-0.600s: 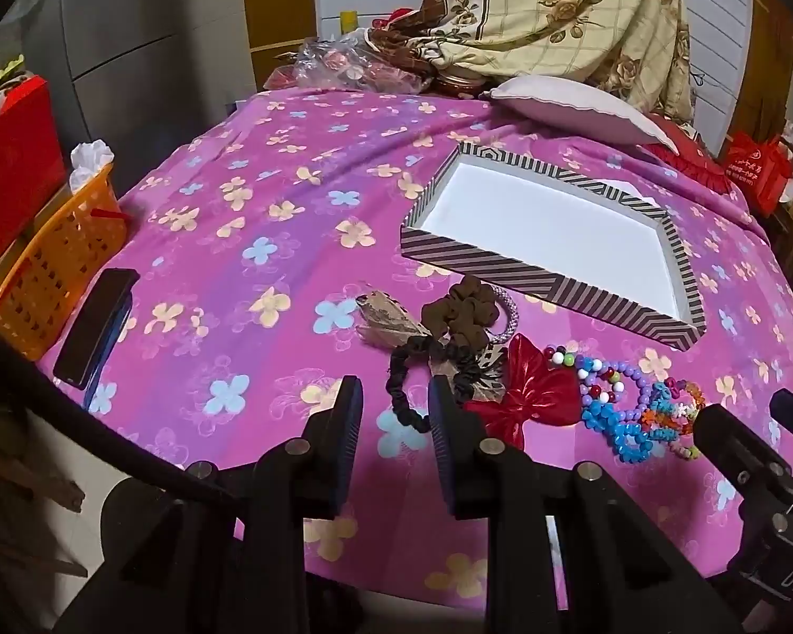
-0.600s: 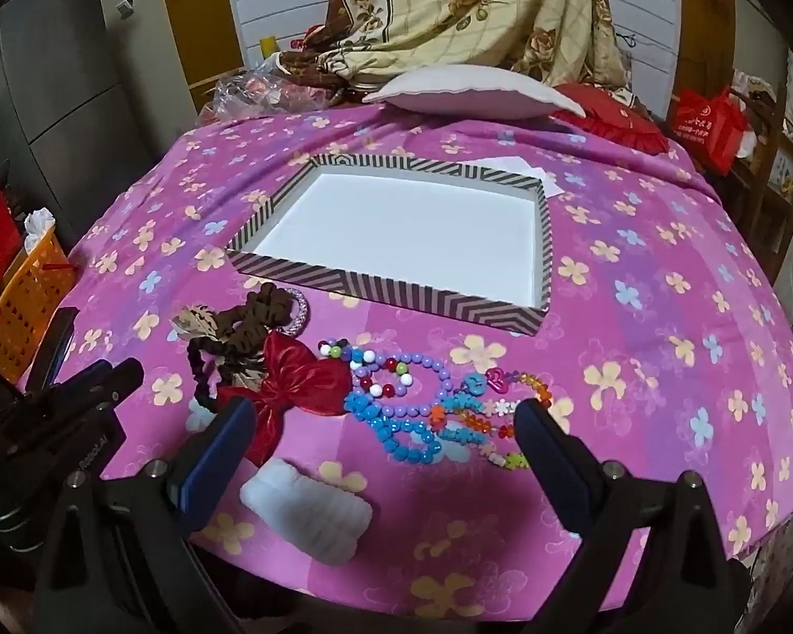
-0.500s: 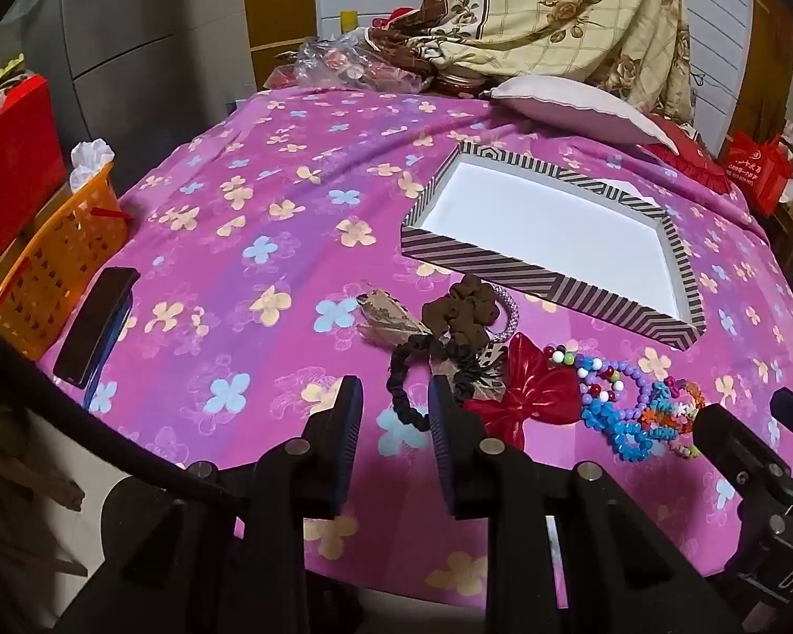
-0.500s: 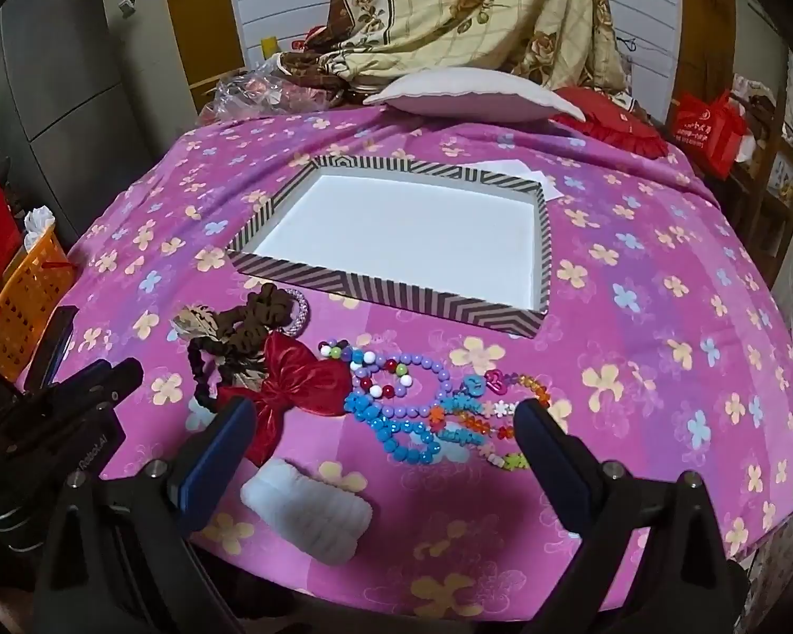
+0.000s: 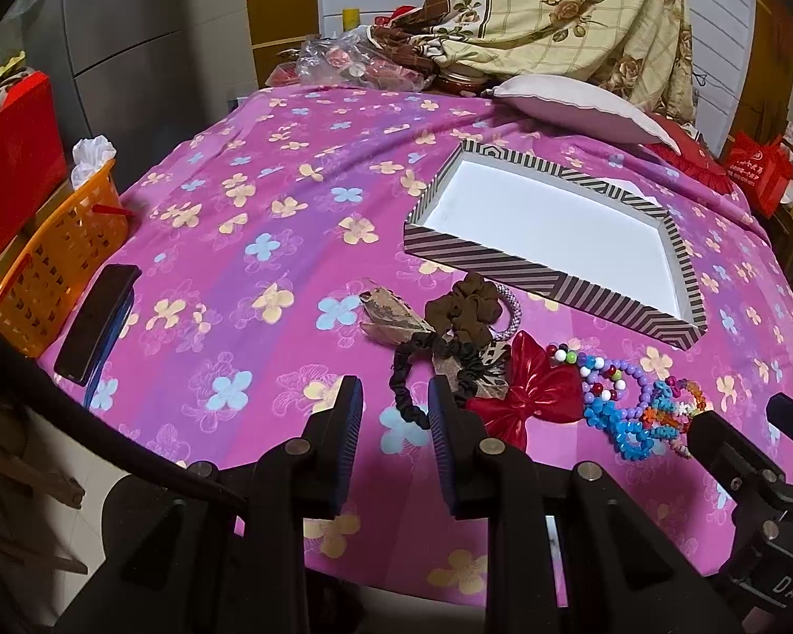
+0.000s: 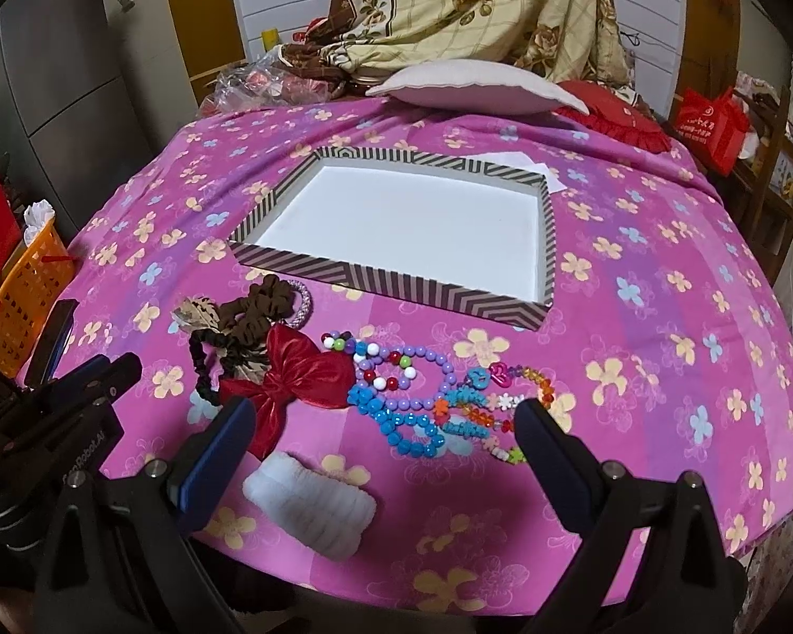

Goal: Organize jewelry

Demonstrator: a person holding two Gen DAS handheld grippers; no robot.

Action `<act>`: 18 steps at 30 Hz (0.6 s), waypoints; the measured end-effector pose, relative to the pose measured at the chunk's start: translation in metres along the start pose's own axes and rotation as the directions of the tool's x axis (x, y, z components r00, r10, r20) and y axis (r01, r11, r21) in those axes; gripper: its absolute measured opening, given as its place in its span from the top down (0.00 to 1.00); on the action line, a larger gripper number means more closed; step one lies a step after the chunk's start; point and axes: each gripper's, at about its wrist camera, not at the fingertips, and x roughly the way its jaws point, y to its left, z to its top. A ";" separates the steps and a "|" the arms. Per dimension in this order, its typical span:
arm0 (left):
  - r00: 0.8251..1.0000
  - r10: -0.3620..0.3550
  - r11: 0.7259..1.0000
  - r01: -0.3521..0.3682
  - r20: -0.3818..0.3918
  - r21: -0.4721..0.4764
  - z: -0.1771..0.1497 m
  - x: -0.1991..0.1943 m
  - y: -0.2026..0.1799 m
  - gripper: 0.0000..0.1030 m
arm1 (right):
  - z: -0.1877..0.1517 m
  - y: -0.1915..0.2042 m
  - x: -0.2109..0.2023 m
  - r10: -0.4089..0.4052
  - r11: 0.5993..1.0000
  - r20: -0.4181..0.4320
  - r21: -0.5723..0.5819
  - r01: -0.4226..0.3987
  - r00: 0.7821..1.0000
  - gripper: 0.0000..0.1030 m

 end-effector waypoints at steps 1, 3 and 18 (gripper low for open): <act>1.000 0.000 1.000 0.000 0.001 -0.001 0.000 0.000 0.000 0.64 | 0.000 0.000 0.001 0.002 1.000 -0.005 -0.001 -0.002 1.000 0.03; 1.000 -0.001 1.000 0.001 -0.002 -0.001 -0.001 0.000 0.000 0.64 | 0.000 0.001 0.002 -0.004 1.000 -0.009 -0.009 0.003 1.000 0.03; 1.000 0.002 1.000 -0.002 -0.005 0.002 -0.001 0.000 0.001 0.64 | 0.000 -0.003 0.000 -0.011 1.000 0.115 -0.014 0.012 0.993 0.03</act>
